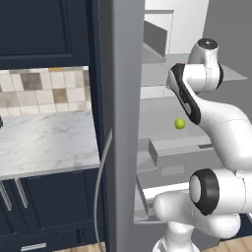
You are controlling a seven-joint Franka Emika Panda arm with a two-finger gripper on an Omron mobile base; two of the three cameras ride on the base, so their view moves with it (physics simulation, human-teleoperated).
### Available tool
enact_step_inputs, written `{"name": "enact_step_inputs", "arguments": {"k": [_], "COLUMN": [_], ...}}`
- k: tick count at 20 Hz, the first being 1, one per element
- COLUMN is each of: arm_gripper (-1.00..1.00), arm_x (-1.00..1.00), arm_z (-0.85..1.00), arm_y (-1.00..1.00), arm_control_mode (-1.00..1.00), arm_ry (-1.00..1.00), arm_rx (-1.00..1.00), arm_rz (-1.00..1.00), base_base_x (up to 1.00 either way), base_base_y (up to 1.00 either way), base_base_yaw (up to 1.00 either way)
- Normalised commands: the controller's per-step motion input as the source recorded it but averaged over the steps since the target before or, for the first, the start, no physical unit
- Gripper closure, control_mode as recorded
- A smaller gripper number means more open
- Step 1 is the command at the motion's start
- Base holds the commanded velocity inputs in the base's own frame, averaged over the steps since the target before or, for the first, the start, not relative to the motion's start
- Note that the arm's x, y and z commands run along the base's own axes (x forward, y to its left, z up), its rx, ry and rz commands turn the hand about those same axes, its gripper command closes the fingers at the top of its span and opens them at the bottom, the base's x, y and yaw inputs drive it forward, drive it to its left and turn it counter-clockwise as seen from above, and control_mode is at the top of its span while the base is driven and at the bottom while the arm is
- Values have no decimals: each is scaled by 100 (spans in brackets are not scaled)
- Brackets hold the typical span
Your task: Pick up the pear and apple from the fridge and place one fruit on each plate on the dining counter.
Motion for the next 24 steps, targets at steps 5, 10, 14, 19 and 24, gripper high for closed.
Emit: {"name": "enact_step_inputs", "arguments": {"k": [5,10,14,19,24], "arm_gripper": [-100,-100,-100,-100,-100], "arm_x": [52,74,78,78,68], "arm_z": [27,0,0,0,0], "arm_y": [-34,-21,-23,-18,-3], "arm_control_mode": [-100,-100,-100,-100,-100], "arm_ry": [-4,-9,-5,0,0], "arm_rx": [0,0,0,0,0], "arm_rz": [-4,-1,0,0,0], "base_base_x": [0,0,0,0,0], "base_base_y": [0,0,0,0,0], "base_base_yaw": [0,0,0,0,0]}}
